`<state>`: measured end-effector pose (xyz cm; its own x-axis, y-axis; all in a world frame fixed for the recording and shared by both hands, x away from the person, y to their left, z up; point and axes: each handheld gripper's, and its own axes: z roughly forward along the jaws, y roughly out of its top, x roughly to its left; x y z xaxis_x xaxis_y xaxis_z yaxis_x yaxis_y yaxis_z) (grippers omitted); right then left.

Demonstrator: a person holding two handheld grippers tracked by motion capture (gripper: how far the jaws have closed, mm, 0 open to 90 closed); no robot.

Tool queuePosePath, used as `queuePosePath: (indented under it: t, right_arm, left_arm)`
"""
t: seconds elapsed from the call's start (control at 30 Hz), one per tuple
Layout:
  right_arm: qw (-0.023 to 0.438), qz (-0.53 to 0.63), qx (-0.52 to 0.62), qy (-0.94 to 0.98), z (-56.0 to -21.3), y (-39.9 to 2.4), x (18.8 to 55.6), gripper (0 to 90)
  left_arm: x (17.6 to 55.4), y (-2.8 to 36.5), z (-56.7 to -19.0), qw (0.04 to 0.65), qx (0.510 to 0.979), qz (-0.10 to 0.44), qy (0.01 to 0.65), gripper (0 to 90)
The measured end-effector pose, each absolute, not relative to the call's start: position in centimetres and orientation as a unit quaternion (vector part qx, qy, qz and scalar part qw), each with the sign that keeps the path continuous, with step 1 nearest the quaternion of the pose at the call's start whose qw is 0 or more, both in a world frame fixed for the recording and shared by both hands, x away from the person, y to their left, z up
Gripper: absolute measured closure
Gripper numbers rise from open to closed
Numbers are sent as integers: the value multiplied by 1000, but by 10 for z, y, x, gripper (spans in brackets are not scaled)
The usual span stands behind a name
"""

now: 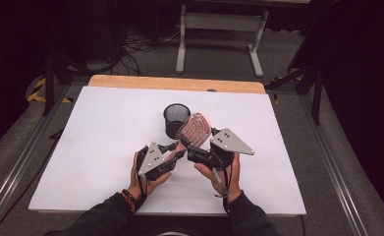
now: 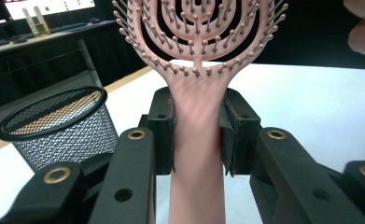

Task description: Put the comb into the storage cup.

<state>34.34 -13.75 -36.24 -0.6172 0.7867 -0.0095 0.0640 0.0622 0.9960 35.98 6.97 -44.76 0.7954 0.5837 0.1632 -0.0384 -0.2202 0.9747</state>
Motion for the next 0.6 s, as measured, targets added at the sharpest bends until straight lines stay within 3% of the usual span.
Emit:
queuePosePath:
  t: [0.03, 0.07, 0.1, 0.2, 0.6]
  right_arm:
    - [298, 605, 320, 665, -362, -137, 343, 328]
    - [294, 611, 323, 660, -362, -138, 344, 379]
    - [283, 624, 334, 648, -361, -139, 345, 484]
    - [281, 631, 340, 639, -361, -140, 346, 594]
    - [269, 651, 318, 635, -363, -138, 338, 631]
  left_arm:
    - [360, 70, -448, 596, 736, 261, 185, 697]
    - [361, 70, -448, 598, 735, 258, 188, 697]
    - [361, 70, -448, 596, 736, 260, 189, 696]
    - [361, 70, -449, 594, 737, 259, 193, 697]
    - [359, 67, -450, 586, 742, 270, 182, 682]
